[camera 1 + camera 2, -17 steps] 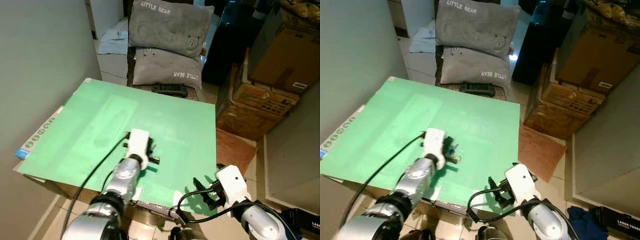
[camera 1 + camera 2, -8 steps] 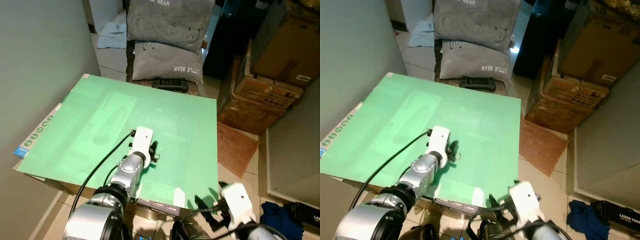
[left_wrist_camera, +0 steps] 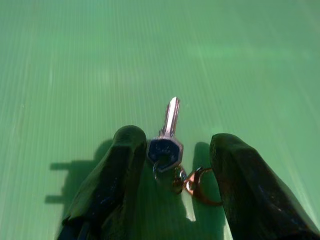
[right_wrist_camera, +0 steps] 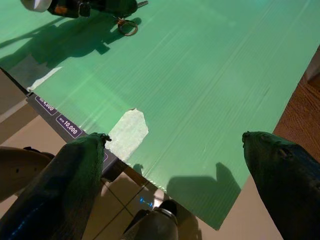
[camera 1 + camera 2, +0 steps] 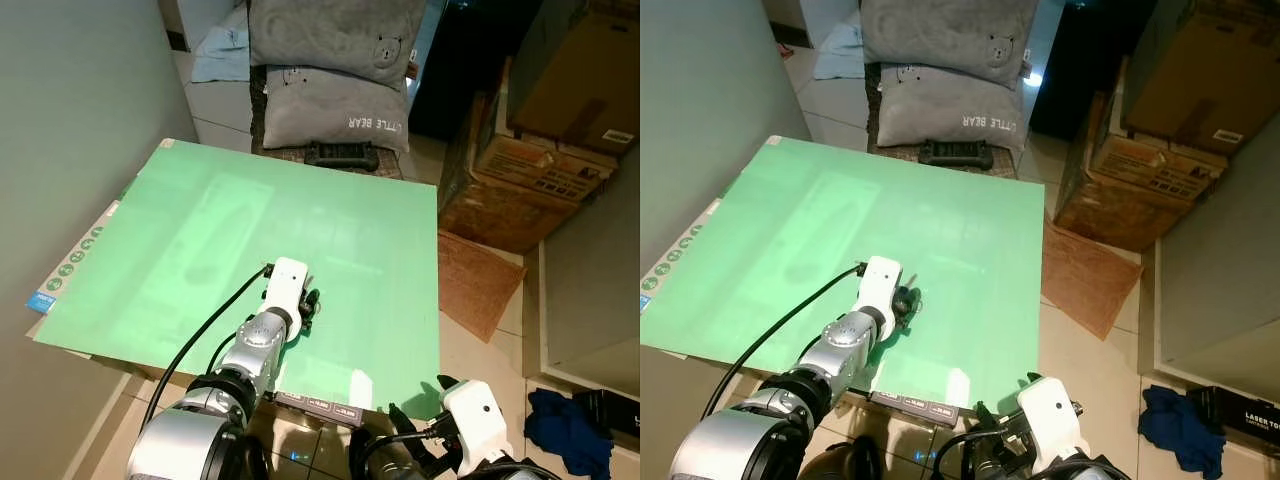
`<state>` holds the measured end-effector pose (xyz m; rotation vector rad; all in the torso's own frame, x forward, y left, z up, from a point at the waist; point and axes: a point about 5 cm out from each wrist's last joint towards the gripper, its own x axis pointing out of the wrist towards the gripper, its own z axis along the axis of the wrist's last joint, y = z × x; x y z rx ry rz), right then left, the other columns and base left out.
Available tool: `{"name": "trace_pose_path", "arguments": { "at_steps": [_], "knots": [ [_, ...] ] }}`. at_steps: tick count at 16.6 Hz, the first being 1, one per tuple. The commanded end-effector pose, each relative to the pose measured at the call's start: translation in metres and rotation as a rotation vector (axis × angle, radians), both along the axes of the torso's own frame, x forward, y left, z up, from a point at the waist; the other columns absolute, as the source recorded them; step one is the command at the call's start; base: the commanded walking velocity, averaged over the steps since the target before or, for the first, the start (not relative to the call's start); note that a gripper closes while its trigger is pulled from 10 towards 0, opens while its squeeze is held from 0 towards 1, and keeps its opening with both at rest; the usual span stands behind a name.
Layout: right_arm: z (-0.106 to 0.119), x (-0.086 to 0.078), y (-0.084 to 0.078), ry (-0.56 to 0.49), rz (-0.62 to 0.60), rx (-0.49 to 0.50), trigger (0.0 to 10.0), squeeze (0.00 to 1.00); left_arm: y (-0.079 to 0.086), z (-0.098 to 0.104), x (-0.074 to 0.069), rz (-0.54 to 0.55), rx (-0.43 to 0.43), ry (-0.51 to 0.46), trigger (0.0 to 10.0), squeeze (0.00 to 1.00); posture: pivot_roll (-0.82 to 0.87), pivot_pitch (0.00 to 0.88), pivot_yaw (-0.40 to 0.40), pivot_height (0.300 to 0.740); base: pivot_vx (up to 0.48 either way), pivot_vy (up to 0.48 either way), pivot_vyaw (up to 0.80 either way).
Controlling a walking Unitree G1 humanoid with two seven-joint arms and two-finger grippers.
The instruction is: Hang keys on a hook
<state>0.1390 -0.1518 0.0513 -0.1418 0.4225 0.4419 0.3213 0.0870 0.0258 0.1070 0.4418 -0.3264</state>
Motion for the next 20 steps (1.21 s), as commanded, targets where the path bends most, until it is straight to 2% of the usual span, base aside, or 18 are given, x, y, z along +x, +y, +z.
{"name": "trace_pose_path", "arguments": {
  "at_steps": [1,6,8,11,17,20],
  "knots": [
    [0.001,-0.004,0.000,-0.001,-0.003,-0.005,10.0,0.00,0.001,-0.013,-0.010,0.004,0.018,0.059,10.0,0.00,-0.31,0.246,-0.012,0.740,0.000,0.000,0.00],
    [0.001,-0.007,0.001,0.008,-0.010,-0.011,10.0,0.00,-0.002,-0.018,-0.015,0.008,0.011,0.102,10.0,0.00,-0.31,0.250,-0.008,0.740,0.000,0.000,0.00],
    [0.001,-0.006,0.002,0.008,-0.011,-0.013,10.0,0.00,-0.005,-0.020,-0.017,-0.007,0.010,0.112,0.0,0.00,-0.32,0.248,-0.007,0.740,0.000,0.000,0.00],
    [0.001,-0.005,0.003,0.007,-0.012,-0.017,10.0,0.00,-0.009,-0.020,-0.018,-0.016,0.005,0.118,0.0,0.00,-0.32,0.246,-0.005,0.740,0.000,0.000,0.00],
    [0.002,-0.003,0.001,0.001,-0.024,-0.019,10.0,0.00,-0.007,-0.021,-0.019,-0.053,0.054,0.094,0.0,0.00,-0.32,0.240,-0.003,0.740,0.000,0.000,0.00],
    [0.002,0.002,0.001,-0.005,-0.019,-0.024,10.0,0.00,-0.005,-0.017,-0.015,-0.067,0.082,0.057,0.0,0.00,-0.31,0.226,-0.007,0.740,0.000,0.000,0.00]
  ]
}}
